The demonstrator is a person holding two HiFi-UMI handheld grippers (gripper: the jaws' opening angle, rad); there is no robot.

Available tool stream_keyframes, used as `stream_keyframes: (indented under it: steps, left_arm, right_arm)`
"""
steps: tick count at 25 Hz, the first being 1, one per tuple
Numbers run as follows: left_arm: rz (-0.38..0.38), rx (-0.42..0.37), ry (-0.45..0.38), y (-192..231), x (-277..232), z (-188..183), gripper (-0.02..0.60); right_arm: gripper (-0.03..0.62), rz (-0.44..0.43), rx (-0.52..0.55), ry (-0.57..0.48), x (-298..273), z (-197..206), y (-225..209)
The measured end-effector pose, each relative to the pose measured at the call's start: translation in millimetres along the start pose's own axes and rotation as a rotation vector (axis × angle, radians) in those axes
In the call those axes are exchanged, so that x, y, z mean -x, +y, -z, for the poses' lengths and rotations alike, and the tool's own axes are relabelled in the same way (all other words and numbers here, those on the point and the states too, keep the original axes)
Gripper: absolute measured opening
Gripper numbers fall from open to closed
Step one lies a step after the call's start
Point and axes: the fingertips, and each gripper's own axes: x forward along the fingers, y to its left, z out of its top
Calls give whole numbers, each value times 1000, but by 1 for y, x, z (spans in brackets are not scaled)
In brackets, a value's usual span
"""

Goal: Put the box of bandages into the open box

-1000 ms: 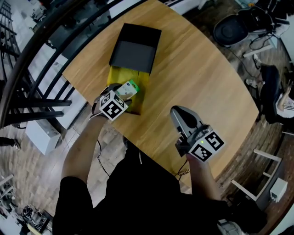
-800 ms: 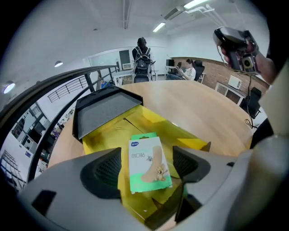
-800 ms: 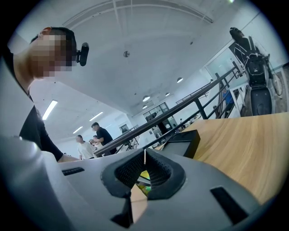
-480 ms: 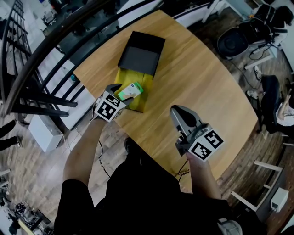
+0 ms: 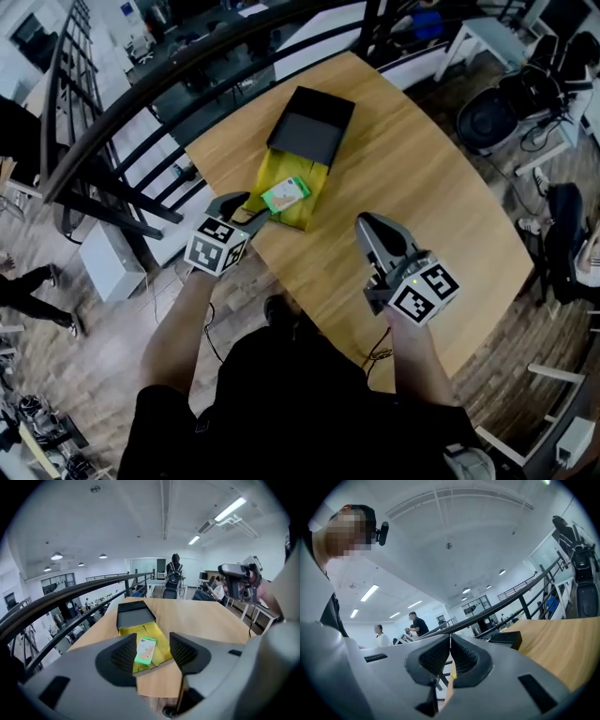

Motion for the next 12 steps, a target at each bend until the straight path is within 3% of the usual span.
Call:
stream_keyframes:
  steps: [5, 12]
  left_arm:
    - [-58, 60, -97, 3, 45, -12, 176]
    - [-102, 70, -241, 14, 101, -39, 125]
  right_arm:
    - [37, -27, 37, -29, -5, -15, 14]
    - [35, -13, 154, -38, -15, -38, 36]
